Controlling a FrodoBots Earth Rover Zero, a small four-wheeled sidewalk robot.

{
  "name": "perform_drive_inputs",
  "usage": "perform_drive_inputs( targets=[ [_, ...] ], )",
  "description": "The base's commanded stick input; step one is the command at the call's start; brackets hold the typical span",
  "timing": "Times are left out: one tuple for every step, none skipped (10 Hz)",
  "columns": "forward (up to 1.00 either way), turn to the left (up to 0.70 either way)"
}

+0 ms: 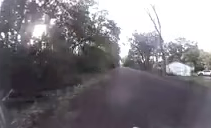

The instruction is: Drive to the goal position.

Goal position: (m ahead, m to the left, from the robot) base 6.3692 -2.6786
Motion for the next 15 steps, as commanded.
perform_drive_inputs(
  targets=[
    [0.70,0.00],
    [0.70,0.00],
    [0.70,0.00],
    [0.70,0.00],
    [0.70,0.00],
    [0.70,-0.06],
    [0.70,-0.29],
    [0.70,-0.17],
    [0.70,-0.03],
    [0.70,0.00],
    [0.70,0.00],
    [0.70,0.00],
    [0.70,0.00],
    [0.70,0.00],
    [0.70,0.00]
  ],
)
